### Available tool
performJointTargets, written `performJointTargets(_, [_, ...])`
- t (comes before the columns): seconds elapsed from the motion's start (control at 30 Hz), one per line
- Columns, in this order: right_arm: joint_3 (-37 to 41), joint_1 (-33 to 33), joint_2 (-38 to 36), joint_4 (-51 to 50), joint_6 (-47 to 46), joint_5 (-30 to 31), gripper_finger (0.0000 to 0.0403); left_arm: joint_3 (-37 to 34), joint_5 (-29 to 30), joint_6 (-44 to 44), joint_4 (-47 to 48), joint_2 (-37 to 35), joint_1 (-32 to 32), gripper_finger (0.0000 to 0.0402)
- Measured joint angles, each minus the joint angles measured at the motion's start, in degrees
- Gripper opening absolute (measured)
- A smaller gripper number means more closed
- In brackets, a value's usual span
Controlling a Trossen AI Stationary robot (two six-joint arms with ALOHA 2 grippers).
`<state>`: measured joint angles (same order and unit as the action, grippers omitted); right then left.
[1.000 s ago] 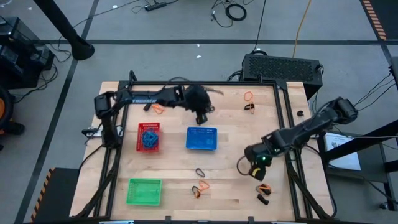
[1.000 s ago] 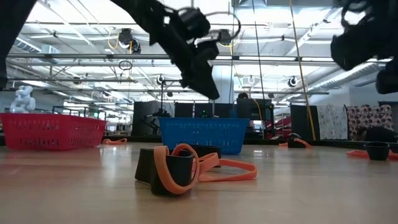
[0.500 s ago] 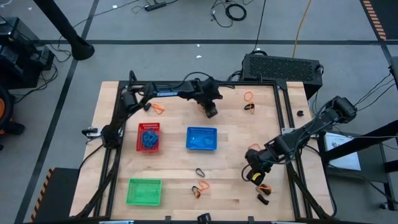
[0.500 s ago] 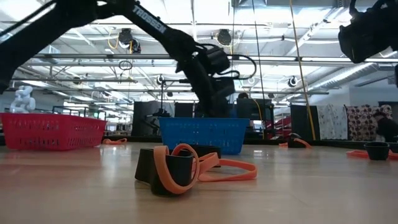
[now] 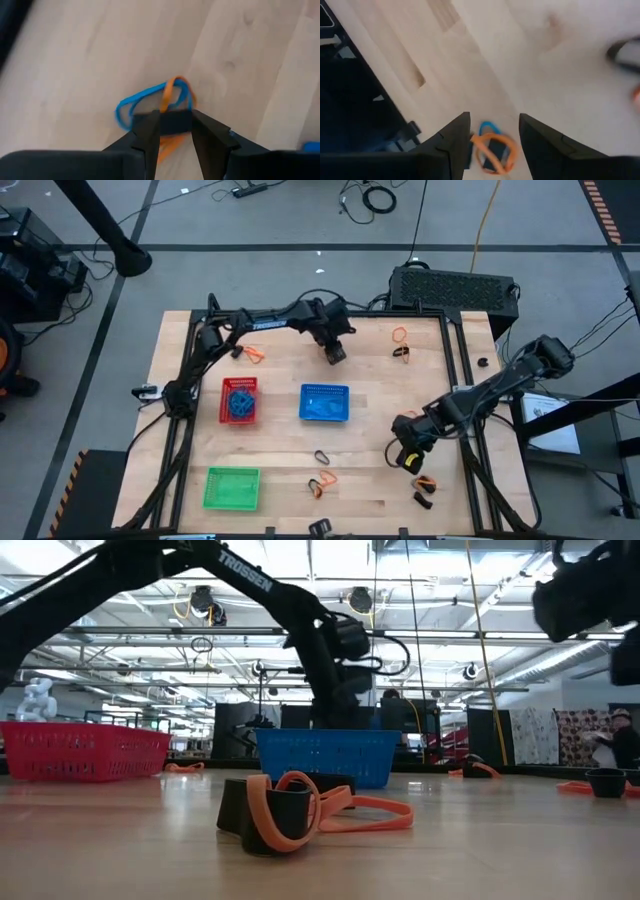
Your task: Sort rubber bands into baskets
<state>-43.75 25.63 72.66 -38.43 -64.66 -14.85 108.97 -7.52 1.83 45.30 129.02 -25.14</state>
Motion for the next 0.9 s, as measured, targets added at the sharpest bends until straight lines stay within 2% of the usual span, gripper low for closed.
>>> performJointTargets(0.2, [0.0,-9.3,0.0,0.0,13.7,0.3,0.0161,0.0,1.1,0.5,6.7,-5.2,-2.9,0.0114])
performJointTargets(0.33, [0.0,-20.2,0.0,1.8,24.6,1.6,0.0161,0.0,2.1,1.7,14.6,-8.7,-5.0,0.0114])
performJointTargets(0.43, [0.0,-30.0,0.7,5.7,29.2,1.6,0.0161,-1.0,2.8,2.1,20.5,-11.8,-5.9,0.0114])
performJointTargets(0.5, [0.0,-36.1,1.8,10.8,31.4,0.6,0.0161,-4.5,3.7,2.1,21.3,-14.8,-6.1,0.0114])
performJointTargets(0.67, [-0.7,-47.8,8.8,29.0,43.5,-8.2,0.0161,-18.7,4.7,-1.3,16.1,-26.0,-6.4,0.0114])
performJointTargets(0.8, [-8.0,-53.8,18.7,29.1,58.8,-9.3,0.0161,-31.0,4.6,-9.4,9.9,-35.5,-5.9,0.0114])
performJointTargets(0.9, [-15.3,-56.1,26.3,26.3,70.6,-9.2,0.0161,-37.4,4.6,-15.6,6.2,-42.1,-4.3,0.0114])
